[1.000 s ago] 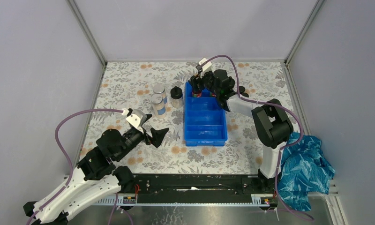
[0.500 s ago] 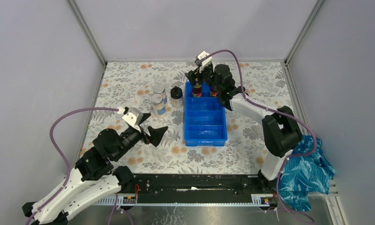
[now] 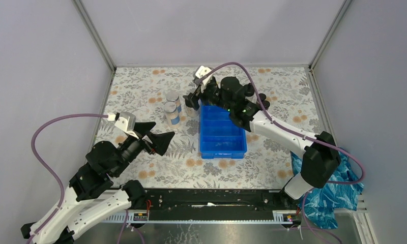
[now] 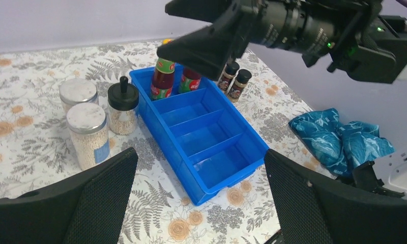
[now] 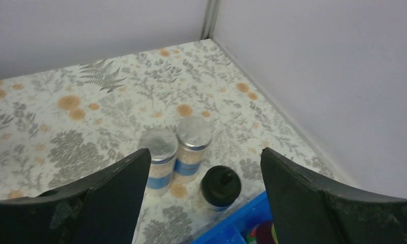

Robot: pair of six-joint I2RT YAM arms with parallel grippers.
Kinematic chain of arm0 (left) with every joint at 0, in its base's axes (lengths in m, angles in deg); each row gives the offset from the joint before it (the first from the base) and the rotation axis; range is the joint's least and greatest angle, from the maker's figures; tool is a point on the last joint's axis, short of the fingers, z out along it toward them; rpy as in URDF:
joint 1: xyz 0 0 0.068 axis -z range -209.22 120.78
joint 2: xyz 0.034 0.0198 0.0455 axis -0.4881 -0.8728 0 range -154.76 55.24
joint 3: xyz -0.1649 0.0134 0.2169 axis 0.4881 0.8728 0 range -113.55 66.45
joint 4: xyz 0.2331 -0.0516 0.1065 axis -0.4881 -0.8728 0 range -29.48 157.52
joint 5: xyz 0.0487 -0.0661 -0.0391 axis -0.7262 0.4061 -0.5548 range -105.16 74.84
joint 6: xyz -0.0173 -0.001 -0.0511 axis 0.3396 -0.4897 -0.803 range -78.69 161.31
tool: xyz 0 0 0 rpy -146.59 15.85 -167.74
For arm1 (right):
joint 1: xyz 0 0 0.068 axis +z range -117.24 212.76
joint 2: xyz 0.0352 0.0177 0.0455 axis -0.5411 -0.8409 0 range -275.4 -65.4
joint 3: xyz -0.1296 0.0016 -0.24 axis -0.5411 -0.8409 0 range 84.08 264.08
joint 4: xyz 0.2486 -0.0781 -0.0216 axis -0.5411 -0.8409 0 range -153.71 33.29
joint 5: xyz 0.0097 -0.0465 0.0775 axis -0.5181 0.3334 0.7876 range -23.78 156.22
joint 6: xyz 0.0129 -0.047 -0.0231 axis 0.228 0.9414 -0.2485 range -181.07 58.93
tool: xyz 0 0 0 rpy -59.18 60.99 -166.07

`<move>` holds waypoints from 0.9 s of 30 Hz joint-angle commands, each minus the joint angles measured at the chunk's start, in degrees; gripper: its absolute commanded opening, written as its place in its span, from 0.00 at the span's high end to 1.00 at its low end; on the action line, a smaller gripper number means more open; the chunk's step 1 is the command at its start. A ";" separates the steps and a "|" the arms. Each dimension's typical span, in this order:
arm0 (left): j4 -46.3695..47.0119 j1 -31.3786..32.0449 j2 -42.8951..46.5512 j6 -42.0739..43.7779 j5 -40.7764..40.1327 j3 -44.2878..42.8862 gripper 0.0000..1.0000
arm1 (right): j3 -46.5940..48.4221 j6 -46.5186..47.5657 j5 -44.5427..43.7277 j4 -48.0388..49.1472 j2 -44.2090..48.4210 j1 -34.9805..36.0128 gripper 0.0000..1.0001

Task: Organize the condiment bottles
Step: Pick up the bottle from the center of the board.

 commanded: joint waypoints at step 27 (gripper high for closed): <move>-5.11 0.32 -0.77 -5.52 -4.54 -2.55 0.01 | 8.40 -5.54 -20.38 -6.28 -17.42 7.08 0.00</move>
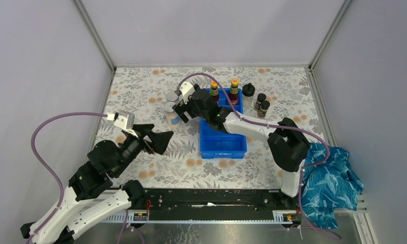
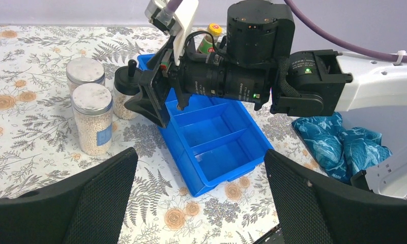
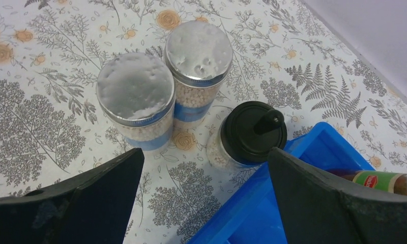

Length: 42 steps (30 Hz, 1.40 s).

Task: Organize the condiment bottles
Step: Pick up the bottle from the center of the board.

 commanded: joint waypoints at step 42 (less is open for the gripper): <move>1.68 0.33 -3.14 1.06 -0.97 0.80 0.01 | 11.68 -7.85 2.38 0.43 -11.55 -7.25 0.00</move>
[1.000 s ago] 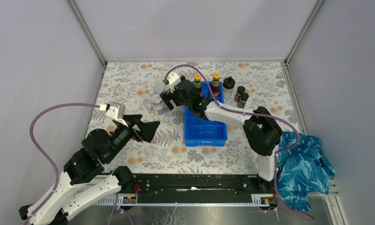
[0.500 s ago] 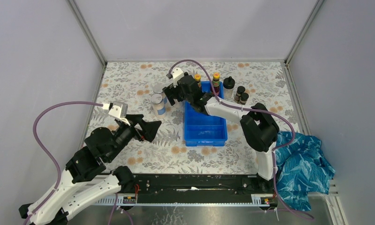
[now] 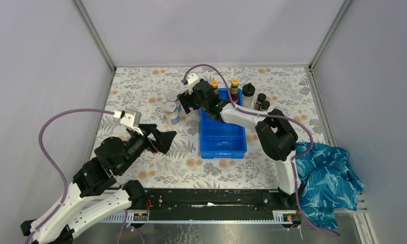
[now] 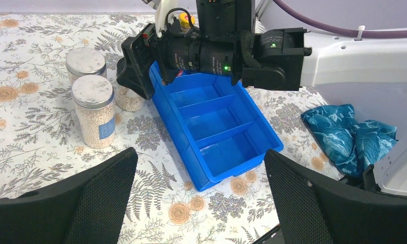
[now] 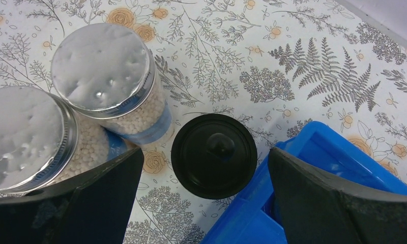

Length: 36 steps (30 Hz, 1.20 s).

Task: Organize the condiment bottles
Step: Pick up the bottle from the center of the board.

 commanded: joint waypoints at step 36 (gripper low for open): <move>2.89 0.34 0.09 1.88 -0.26 1.82 0.01 | 5.24 -2.00 3.59 -1.24 -4.26 -1.97 0.65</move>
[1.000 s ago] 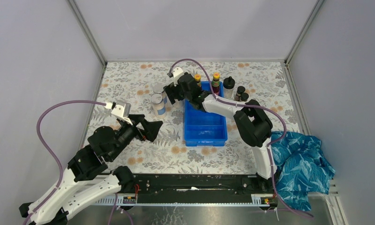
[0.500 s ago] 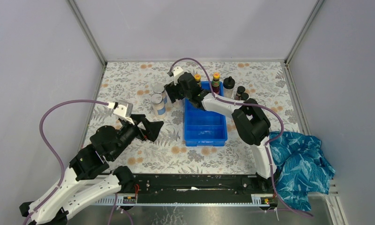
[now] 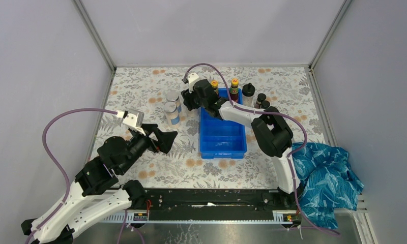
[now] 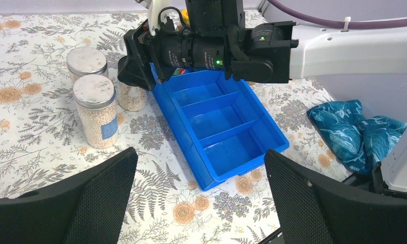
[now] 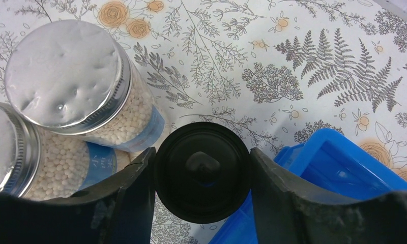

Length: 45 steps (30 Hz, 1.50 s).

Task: Organize the condiment bottles
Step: Pick up the bottle from the center of the board.

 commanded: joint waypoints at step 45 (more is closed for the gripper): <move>-0.11 0.30 2.36 -1.52 -0.59 0.33 0.02 | 3.77 2.08 1.40 -4.95 12.38 1.94 1.00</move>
